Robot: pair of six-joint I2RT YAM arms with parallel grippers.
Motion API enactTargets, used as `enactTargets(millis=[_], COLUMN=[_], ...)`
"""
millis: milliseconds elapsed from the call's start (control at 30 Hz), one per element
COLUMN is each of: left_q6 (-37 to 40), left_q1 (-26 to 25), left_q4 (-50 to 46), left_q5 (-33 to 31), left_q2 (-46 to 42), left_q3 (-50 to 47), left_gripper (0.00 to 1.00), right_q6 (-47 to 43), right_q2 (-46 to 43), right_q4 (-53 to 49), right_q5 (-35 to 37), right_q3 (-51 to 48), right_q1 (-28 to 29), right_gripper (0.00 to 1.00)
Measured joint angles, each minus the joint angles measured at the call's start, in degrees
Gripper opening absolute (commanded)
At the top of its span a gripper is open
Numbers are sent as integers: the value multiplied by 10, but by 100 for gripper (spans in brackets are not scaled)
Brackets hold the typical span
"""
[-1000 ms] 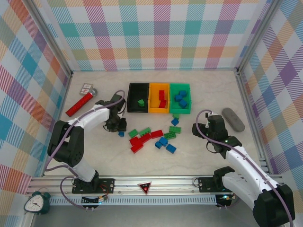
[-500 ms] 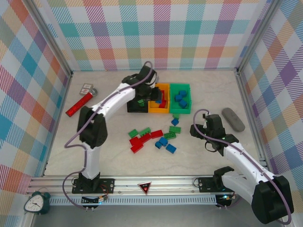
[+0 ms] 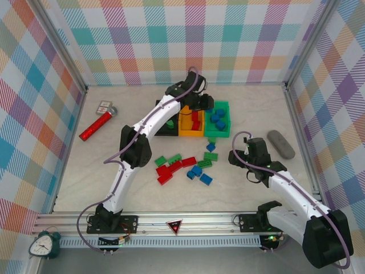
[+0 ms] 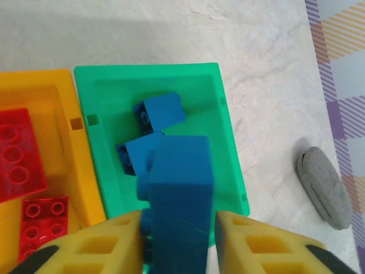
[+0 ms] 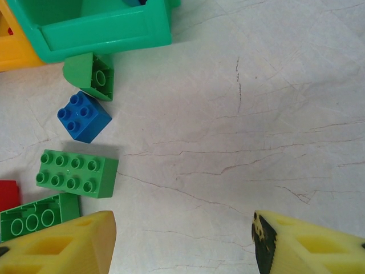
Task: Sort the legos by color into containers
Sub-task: Place the lego in the container, then pick up the lego from the center of the table.
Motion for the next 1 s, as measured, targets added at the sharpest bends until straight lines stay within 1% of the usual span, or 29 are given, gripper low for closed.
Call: enactTargets(millis=[133, 267, 333, 400, 500, 633, 700, 767, 867, 1000], left_q6=[-1, 0, 2, 4, 4, -9, -18, -25, -29, -29], left_q1=[-3, -6, -9, -12, -21, -26, -26, -26, -26, -26], left_q4=[-2, -4, 3, 12, 47, 137, 174, 201, 226, 226], left_q5=[2, 2, 1, 0, -3, -11, -16, -29, -55, -85], left_q2=[0, -2, -20, -57, -142, -293, -360, -416, -485, -550], left_q3=[0, -5, -40, -107, -247, -470, -555, -625, -705, -773], left_gripper=[52, 52, 53, 53, 53, 53, 53, 53, 54, 54], right_q6=[0, 0, 0, 0, -1, 1, 11, 28, 46, 47], right_q2=[5, 14, 21, 31, 56, 105, 133, 164, 223, 314], right_q4=[0, 2, 4, 7, 8, 4, 13, 29, 36, 17], right_q5=[-2, -4, -7, -11, -20, -40, -59, -80, -96, -94], right_q3=[0, 0, 0, 0, 5, 35, 53, 71, 109, 193], right_q1=[0, 0, 0, 0, 0, -1, -1, 0, 14, 53], right_gripper=[65, 66, 66, 66, 67, 68, 68, 68, 69, 69])
